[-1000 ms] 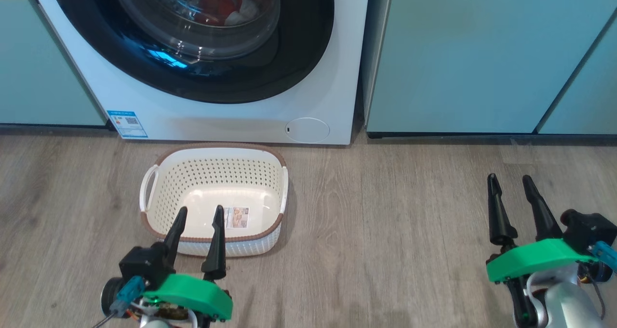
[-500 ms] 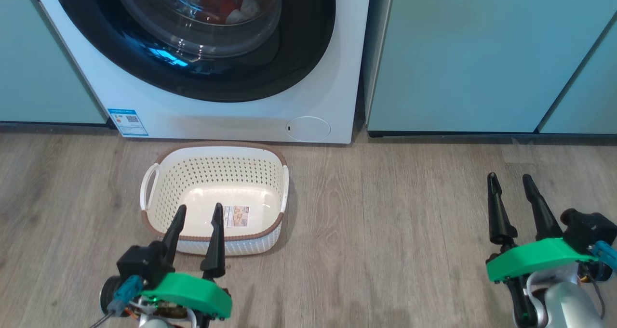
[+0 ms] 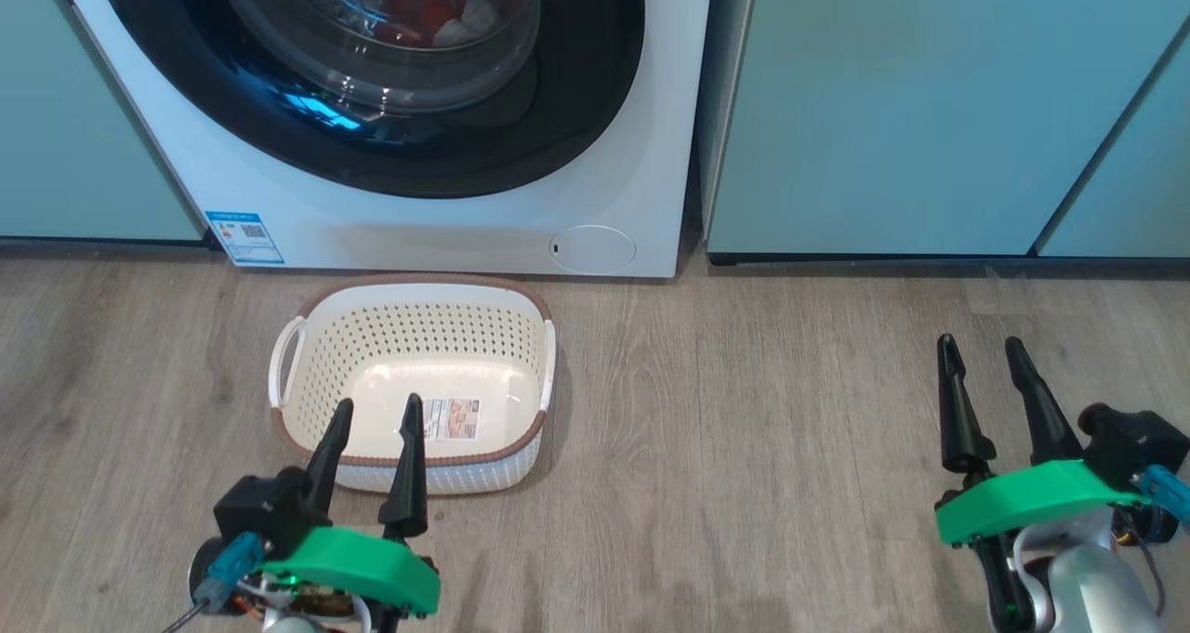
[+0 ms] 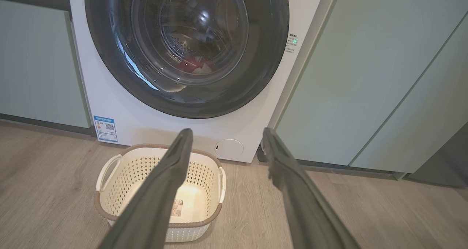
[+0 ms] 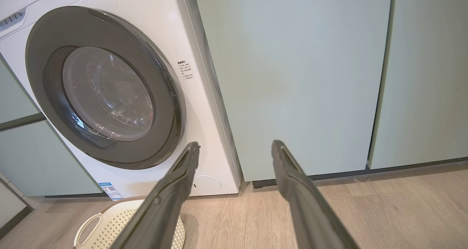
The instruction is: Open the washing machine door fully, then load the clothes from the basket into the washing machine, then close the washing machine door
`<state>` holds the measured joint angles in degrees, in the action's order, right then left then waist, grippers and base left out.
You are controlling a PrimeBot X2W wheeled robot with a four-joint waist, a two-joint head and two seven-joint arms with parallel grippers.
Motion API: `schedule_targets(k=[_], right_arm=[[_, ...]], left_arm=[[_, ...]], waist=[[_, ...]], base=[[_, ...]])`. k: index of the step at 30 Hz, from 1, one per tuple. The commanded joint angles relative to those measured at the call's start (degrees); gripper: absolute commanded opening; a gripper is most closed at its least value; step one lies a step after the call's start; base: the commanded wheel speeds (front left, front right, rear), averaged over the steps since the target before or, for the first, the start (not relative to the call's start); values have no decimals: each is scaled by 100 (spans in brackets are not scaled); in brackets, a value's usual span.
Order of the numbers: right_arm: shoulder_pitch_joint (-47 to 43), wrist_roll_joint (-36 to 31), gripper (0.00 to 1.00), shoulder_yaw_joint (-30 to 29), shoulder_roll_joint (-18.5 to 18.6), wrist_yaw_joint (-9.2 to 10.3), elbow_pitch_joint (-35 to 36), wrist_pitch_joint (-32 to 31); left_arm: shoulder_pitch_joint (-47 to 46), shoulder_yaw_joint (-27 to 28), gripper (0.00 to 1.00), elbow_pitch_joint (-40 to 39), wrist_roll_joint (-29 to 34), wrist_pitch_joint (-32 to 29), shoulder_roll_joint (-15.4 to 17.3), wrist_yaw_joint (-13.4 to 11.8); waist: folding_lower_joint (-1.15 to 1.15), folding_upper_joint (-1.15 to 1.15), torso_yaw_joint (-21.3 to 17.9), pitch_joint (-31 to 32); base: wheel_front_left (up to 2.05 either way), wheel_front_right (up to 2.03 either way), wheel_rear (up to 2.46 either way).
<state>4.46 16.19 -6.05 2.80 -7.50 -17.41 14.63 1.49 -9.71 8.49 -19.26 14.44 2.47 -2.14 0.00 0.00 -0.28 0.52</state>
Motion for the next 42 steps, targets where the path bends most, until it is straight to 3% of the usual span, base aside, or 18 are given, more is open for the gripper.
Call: schedule_targets(k=[1, 14, 15, 19, 42], right_arm=[[139, 29, 100, 158, 8, 1, 165, 37], [145, 34, 100, 192, 8, 1, 146, 37], [0, 2, 0, 46, 0, 0, -18, 0], [-85, 47, 0, 55, -14, -1, -286, -25], [-46, 1388, 0, 42, -10, -1, -169, -391]], left_arm=[[-179, 189, 100, -161, -25, 56, 41, 26], [-165, 206, 100, -97, -144, 56, 41, 33], [1, 25, 0, 63, -131, 0, 0, 44], [73, 24, 0, 352, -194, -41, -12, 50], [-80, 267, 0, 401, -1489, -374, 29, 211]], waist=[[0, 0, 3, 4], [0, 0, 30, 27], [0, 0, 31, 27], [0, 0, 32, 27], [0, 0, 31, 10]], base=[[0, 0, 0], [0, 0, 0], [0, 0, 0], [0, 0, 0], [0, 0, 0]])
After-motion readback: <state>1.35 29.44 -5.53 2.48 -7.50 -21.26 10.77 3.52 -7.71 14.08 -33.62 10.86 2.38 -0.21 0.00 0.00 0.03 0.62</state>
